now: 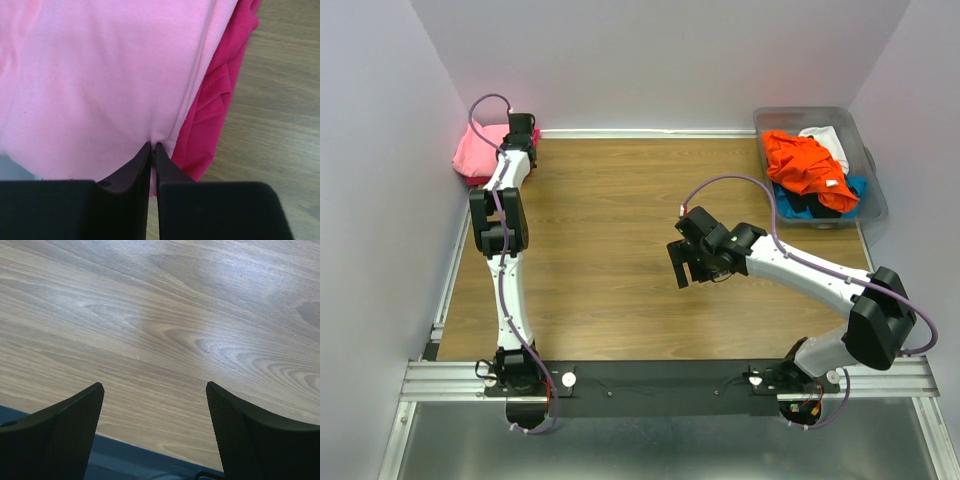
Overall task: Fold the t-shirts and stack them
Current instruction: Neatly place the folded tshirt to the corner
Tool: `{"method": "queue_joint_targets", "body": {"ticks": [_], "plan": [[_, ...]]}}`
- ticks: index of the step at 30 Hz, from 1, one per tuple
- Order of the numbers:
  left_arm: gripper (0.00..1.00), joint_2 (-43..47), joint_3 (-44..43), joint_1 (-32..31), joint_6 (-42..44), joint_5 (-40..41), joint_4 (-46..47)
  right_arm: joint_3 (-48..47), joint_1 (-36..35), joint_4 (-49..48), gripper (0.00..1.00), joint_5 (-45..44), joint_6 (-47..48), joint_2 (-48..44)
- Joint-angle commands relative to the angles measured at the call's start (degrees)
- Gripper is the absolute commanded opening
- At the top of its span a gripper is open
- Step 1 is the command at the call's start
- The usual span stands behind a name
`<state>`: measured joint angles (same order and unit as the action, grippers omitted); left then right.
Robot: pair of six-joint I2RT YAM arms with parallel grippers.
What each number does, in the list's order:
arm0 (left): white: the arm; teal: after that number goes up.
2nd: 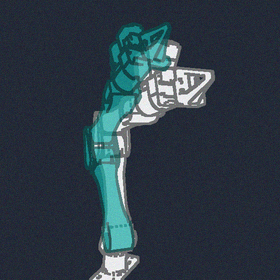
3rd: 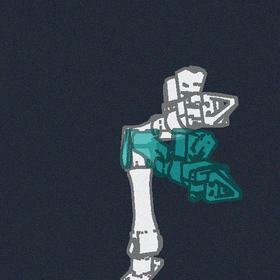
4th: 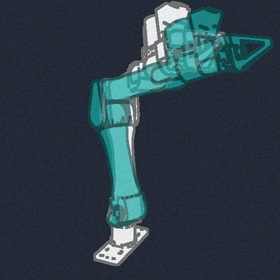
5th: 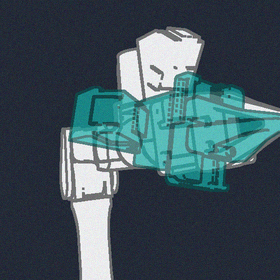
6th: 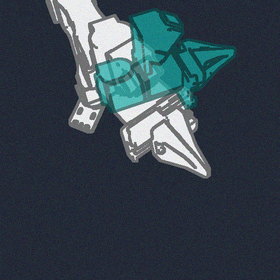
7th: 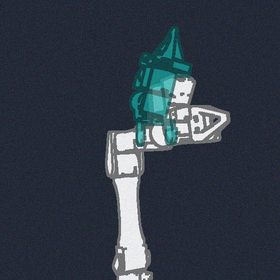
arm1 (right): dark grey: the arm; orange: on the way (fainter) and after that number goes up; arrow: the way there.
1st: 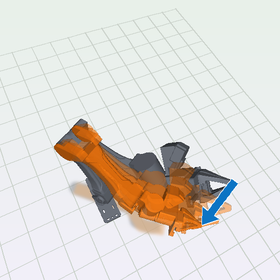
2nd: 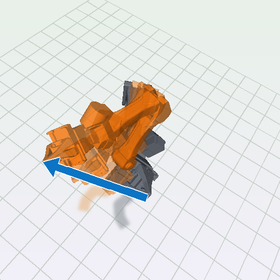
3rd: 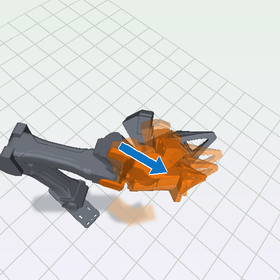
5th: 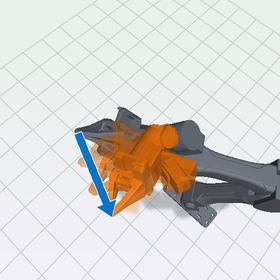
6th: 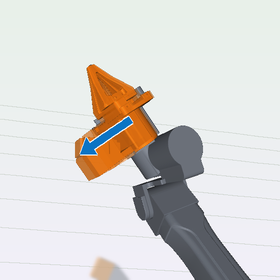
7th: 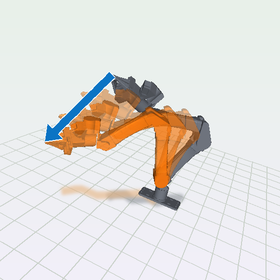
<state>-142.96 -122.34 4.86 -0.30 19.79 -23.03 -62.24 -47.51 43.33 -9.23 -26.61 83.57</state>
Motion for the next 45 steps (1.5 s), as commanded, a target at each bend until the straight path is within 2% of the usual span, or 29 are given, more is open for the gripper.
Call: {"method": "queue_joint_targets", "body": {"ticks": [1,20,22,24,25,28,35,45], "plan": [[0.13,-0.05,-0.09,-0.29,-2.08,-4.84,-1.67,-0.52,0.22,-0.44,0.9,-1.58,-0.55,-0.51],[0.13,4.44,5.36,-2.23,-6.38,-12.14,1.41,-0.78,0.31,-0.44,0.9,-1.66,-0.02,-0.25],[0.17,4.96,5.19,-2.4,-7.35,-10.83,1.14,-1.04,0.22,-0.44,0.9,-1.58,-0.02,-0.07],[0.35,7.32,7.02,-2.4,-8.23,-7.34,1.84,-1.04,0.31,-0.44,0.9,-1.66,0.07,-0.16],[0.48,8.38,8.08,-2.32,-8.14,-5.57,3.58,-0.96,0.22,-0.35,0.9,-1.75,-0.02,-0.25],[0.57,11.47,11.16,-2.4,-6.57,1.29,5.79,-0.61,0.31,-0.53,0.9,-1.66,-0.28,-0.51],[0.58,9.72,10.11,-2.58,1.51,10.69,7.9,-0.16,0.31,-0.79,0.9,-1.58,-0.64,-0.43],[0.57,3.91,6.51,-3.19,6.18,13.25,8.35,-0.34,0.22,-0.79,0.9,-1.22,-0.81,0.36]]}}
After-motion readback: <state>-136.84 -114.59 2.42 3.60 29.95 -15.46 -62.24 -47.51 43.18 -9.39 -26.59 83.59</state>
